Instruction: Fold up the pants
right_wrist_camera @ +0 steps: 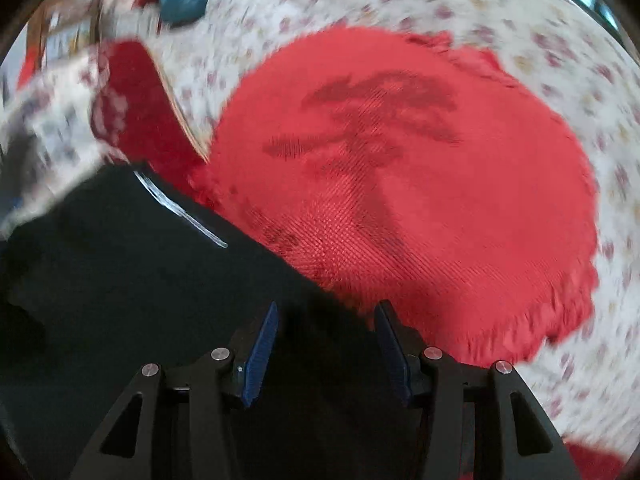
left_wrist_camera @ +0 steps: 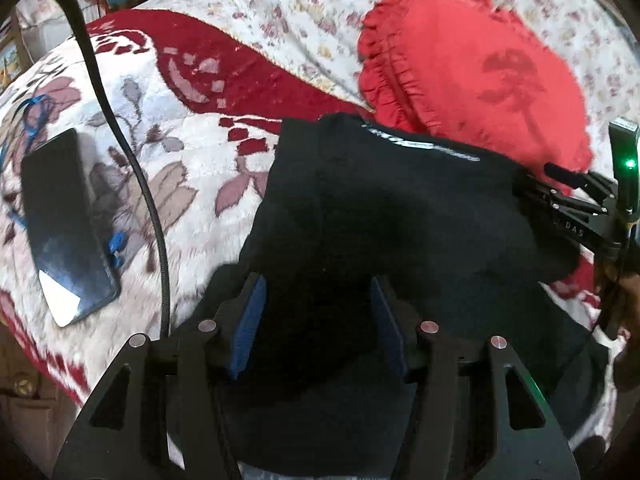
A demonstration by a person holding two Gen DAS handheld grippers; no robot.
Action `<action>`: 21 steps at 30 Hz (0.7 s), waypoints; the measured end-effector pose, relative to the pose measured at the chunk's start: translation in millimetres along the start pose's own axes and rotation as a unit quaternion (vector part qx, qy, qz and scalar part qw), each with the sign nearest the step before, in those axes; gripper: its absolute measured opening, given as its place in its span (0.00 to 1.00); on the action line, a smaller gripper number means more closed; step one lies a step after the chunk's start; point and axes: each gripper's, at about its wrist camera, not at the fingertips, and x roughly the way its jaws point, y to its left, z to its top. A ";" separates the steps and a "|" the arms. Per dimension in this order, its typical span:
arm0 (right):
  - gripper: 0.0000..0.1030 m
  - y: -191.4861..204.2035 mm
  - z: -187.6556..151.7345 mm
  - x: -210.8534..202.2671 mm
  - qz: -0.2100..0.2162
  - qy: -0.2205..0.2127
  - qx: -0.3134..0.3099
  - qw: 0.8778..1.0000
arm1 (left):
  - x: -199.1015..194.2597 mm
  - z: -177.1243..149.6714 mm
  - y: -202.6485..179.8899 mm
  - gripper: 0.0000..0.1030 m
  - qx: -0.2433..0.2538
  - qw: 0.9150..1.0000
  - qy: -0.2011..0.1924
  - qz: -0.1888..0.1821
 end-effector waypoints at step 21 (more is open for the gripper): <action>0.03 66.4 -99.8 -207.4 0.149 -0.055 0.044 0.986 | -53.1 -29.3 84.1 0.54 -0.112 0.993 -0.034 -0.007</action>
